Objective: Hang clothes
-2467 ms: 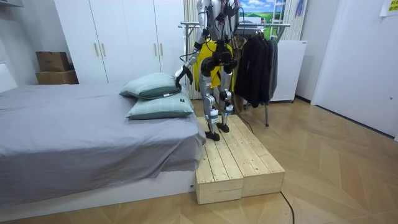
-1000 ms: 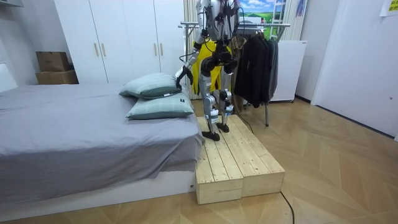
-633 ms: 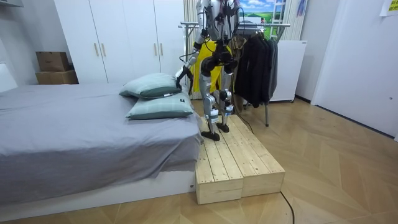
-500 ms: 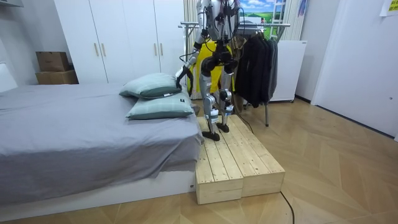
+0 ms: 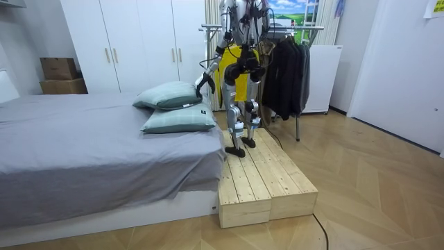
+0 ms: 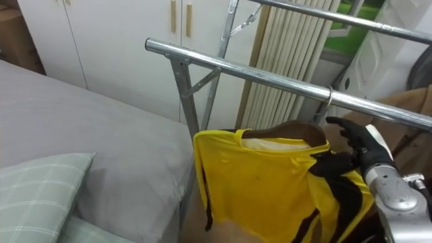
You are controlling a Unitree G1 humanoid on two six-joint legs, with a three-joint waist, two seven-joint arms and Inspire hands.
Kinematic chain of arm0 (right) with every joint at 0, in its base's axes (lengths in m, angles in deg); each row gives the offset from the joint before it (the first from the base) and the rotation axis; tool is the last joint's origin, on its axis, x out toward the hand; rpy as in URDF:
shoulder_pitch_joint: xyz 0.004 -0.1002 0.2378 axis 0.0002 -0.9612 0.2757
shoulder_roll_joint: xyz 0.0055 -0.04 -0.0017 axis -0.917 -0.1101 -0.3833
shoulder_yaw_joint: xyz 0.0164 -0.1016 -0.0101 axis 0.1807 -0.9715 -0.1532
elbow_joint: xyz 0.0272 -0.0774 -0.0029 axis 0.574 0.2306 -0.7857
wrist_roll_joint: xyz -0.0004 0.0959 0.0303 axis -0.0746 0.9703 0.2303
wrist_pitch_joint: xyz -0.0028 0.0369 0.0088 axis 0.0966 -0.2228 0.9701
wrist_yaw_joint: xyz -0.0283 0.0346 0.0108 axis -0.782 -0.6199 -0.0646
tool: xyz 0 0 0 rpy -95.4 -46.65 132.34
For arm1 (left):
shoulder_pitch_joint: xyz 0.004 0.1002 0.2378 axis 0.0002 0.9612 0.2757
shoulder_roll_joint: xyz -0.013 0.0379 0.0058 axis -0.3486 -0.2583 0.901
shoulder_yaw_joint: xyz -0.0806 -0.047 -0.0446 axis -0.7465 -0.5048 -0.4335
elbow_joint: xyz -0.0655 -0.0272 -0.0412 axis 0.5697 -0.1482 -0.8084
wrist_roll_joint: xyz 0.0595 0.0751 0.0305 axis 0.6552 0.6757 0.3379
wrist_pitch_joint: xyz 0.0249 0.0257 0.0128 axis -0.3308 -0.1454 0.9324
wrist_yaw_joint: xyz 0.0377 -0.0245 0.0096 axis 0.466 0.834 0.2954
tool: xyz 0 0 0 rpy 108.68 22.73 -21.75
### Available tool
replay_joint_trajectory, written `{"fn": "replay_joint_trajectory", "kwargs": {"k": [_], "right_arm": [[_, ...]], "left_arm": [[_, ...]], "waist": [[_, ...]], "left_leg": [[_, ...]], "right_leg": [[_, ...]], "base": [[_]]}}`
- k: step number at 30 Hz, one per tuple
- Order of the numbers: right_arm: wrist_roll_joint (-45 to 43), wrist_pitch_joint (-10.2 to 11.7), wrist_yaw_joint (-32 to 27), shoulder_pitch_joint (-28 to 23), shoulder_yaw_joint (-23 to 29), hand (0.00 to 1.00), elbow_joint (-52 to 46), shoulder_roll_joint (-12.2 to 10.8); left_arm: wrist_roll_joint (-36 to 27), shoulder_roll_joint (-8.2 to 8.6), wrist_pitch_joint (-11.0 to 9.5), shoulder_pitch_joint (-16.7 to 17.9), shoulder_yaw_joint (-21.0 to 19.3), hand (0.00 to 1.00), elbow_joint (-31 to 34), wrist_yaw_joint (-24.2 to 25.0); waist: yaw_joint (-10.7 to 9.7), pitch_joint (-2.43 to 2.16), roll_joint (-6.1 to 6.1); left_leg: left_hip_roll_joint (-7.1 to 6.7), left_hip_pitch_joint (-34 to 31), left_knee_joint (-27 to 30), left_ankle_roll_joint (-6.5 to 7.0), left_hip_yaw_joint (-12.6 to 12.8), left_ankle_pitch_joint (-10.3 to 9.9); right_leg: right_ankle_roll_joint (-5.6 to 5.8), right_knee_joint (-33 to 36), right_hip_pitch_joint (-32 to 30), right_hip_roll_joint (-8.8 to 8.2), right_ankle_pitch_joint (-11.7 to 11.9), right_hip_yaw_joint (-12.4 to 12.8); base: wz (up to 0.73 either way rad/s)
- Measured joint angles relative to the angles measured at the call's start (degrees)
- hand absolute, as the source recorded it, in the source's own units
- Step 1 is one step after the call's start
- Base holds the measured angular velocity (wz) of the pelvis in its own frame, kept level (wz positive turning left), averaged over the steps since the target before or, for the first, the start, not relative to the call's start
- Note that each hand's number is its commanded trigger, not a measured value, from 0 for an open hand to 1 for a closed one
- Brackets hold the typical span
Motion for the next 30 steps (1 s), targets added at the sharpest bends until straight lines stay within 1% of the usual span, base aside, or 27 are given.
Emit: {"fn": "replay_joint_trajectory", "kwargs": {"k": [4,6,8,9,12,14,16,19,22,23,24,25,27,29,30], "right_arm": [[2.11,0.0,-0.02,-1.69,1.69,0.0,-2.57,0.0],[5.43,0.34,-0.15,-4.2,3.95,0.0,-4.37,-0.09],[7.3,0.47,-0.85,-6.1,5.27,0.0,-4.43,-0.2],[7.93,0.46,-1.18,-7.07,5.62,0.0,-4.47,-0.24],[9.11,0.42,-1.23,-8.91,5.86,0.0,-4.58,-0.23],[8.97,0.42,-1.42,-10.59,5.92,0.0,-6.04,-0.24],[8.97,0.43,-1.69,-12.52,5.93,0.0,-7.98,-0.27],[9.08,0.7,-1.71,-14.95,5.91,0.0,-8.39,-0.62],[9.03,0.7,-1.71,-17.66,6.4,0.0,-9.4,-2.0],[8.99,0.71,-1.77,-18.78,6.8,0.0,-10.17,-2.84],[9.01,0.71,-1.77,-19.33,6.8,0.0,-10.48,-3.0],[9.0,0.71,-1.81,-20.54,6.87,0.0,-11.34,-3.09],[8.67,0.91,-2.33,-23.56,7.09,0.0,-14.46,-3.5],[8.69,1.88,-2.38,-26.3,7.97,0.0,-15.87,-5.83],[8.64,1.87,-2.61,-27.37,8.05,0.0,-15.91,-6.64]], "left_arm": [[0.19,0.0,0.0,0.0,-0.47,0.0,0.08,-0.01],[0.2,0.05,0.0,0.02,-1.25,0.0,0.09,0.0],[0.2,0.06,0.0,0.02,-1.46,0.0,0.09,0.0],[0.2,0.07,0.0,0.03,-1.48,0.0,0.08,-0.01],[0.2,0.11,0.0,0.18,-1.71,0.0,0.08,-0.01],[0.2,0.12,0.0,0.19,-2.0,0.0,0.08,-0.01],[0.2,0.12,-0.01,0.19,-2.18,0.0,0.09,-0.04],[-0.02,0.11,-0.01,0.19,-2.07,0.0,0.08,-0.15],[-0.02,0.18,-0.01,0.19,-2.53,0.0,-0.02,-0.14],[-0.02,0.21,-0.05,0.18,-2.71,0.0,-0.45,-0.15],[-0.02,0.23,-0.16,0.16,-2.72,0.0,-0.87,-0.14],[0.03,0.34,-0.52,0.16,-2.67,0.0,-1.59,-0.15],[0.11,0.41,-0.88,0.32,-2.66,0.0,-1.7,-0.15],[0.1,0.48,-0.9,0.74,-2.72,0.0,-1.7,-0.15],[0.1,0.48,-0.91,0.86,-2.72,0.0,-1.7,-0.15]], "waist": [[-0.15,-0.07,-0.11],[-0.45,-0.15,-0.2],[-0.49,-0.23,-0.29],[-0.83,-0.22,-0.32],[-1.81,-0.21,-0.34],[-2.03,-0.21,-0.34],[-2.28,-0.21,-0.34],[-2.72,-0.2,-0.31],[-2.83,-0.16,-0.17],[-2.97,-0.2,0.01],[-2.99,-0.28,0.15],[-3.08,-0.47,0.48],[-3.08,-0.45,0.8],[-3.08,-0.41,0.88],[-3.19,-0.35,0.96]], "left_leg": [[0.0,-0.09,-0.01,-0.02,0.18,0.01],[0.06,0.04,0.02,-0.07,-0.22,0.04],[0.07,0.18,0.05,-0.07,-0.34,0.05],[0.05,0.06,0.19,-0.07,-0.33,0.05],[-0.03,0.07,0.23,-0.06,0.17,0.02],[0.02,0.17,0.21,-0.09,0.66,0.0],[0.08,0.17,0.25,-0.09,0.85,0.0],[0.15,0.16,0.35,-0.1,1.05,0.0],[0.17,-0.09,0.12,-0.11,1.37,-0.01],[0.16,-0.01,-0.03,-0.13,1.42,0.0],[0.16,0.03,-0.11,-0.16,1.52,0.01],[0.17,0.04,-0.21,-0.21,1.58,0.03],[0.2,0.21,-0.31,-0.24,1.58,0.04],[0.24,0.81,-0.83,-0.35,1.79,0.05],[0.24,0.92,-0.83,-0.44,1.81,0.0]], "right_leg": [[-0.01,-0.04,-0.37,0.21,-0.01,0.54],[-0.08,-0.2,0.24,0.27,0.04,0.61],[-0.08,-0.14,0.41,0.01,0.04,0.51],[-0.08,-0.07,0.26,-0.07,0.04,0.47],[-0.01,-0.11,-0.02,0.21,-0.01,1.06],[-0.09,-0.13,0.01,0.37,0.04,1.59],[-0.27,-0.06,0.08,0.41,0.2,1.65],[-0.29,-0.17,-0.14,0.49,0.27,1.67],[-0.46,-0.07,-0.82,0.7,0.38,2.33],[-0.49,-0.03,-0.86,0.79,0.39,2.67],[-0.49,-0.03,-0.87,0.83,0.39,2.76],[-0.5,0.02,-0.76,0.83,0.41,2.73],[-0.5,0.06,-0.79,0.8,0.41,2.73],[-0.5,-0.04,-0.51,0.8,0.37,2.78],[-0.46,-0.08,-0.47,0.83,0.22,2.79]], "base": [[-0.02],[0.06],[0.04],[0.0],[-0.06],[-0.13],[-0.08],[0.0],[-0.13],[-0.1],[-0.09],[-0.04],[0.0],[-0.06],[0.0]]}}
